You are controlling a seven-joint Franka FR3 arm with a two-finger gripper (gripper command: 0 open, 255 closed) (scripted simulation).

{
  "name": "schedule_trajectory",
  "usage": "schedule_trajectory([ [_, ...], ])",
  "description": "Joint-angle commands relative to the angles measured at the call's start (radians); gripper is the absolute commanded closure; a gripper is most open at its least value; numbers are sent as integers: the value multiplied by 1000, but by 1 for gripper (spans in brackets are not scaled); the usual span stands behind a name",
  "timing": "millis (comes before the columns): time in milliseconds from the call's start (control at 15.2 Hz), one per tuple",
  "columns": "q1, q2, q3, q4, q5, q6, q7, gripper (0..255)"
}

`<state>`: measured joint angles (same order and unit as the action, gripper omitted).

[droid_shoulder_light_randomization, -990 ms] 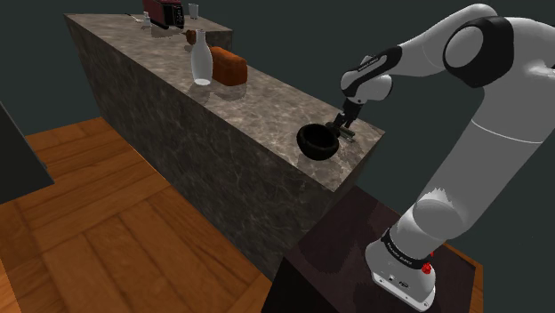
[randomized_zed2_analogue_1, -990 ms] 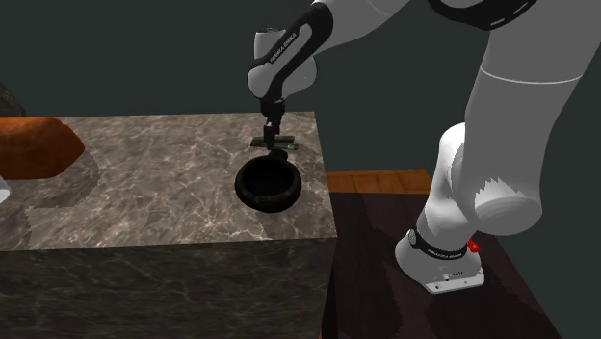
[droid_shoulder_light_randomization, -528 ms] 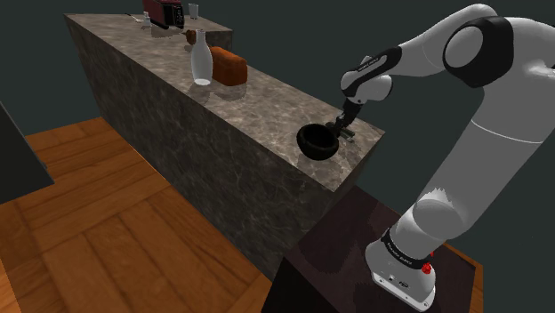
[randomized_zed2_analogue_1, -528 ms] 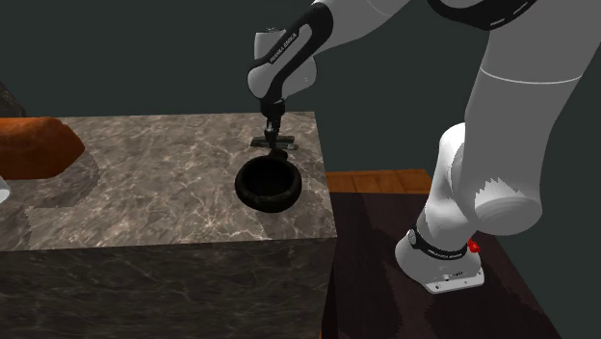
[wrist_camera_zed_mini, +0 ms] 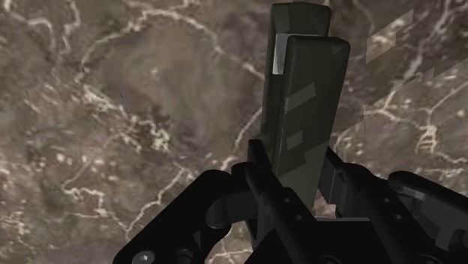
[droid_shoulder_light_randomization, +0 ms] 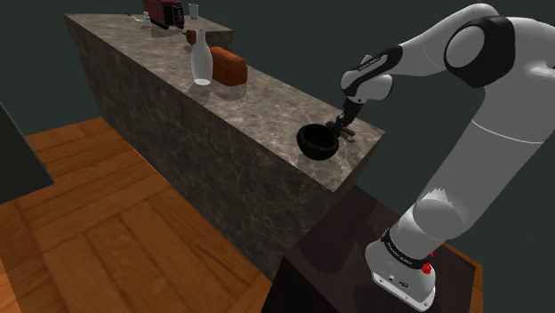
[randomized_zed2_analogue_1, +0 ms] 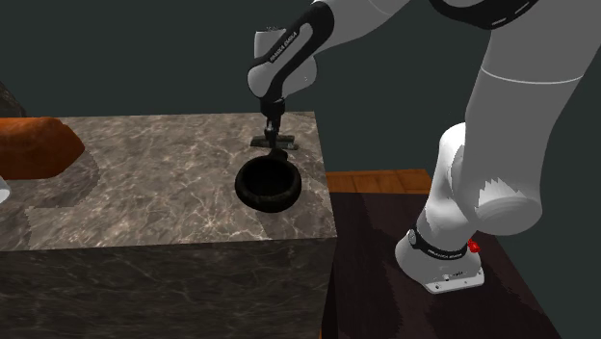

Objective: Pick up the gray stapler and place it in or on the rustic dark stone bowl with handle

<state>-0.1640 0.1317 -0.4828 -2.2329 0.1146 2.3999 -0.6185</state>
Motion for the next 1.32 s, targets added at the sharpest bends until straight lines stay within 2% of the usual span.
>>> schedule_trajectory([
  [0, 2, -14, -3, 6, -11, -18, 7, 255],
  [1254, 12, -159, -7, 124, -110, -262, 80, 255],
])
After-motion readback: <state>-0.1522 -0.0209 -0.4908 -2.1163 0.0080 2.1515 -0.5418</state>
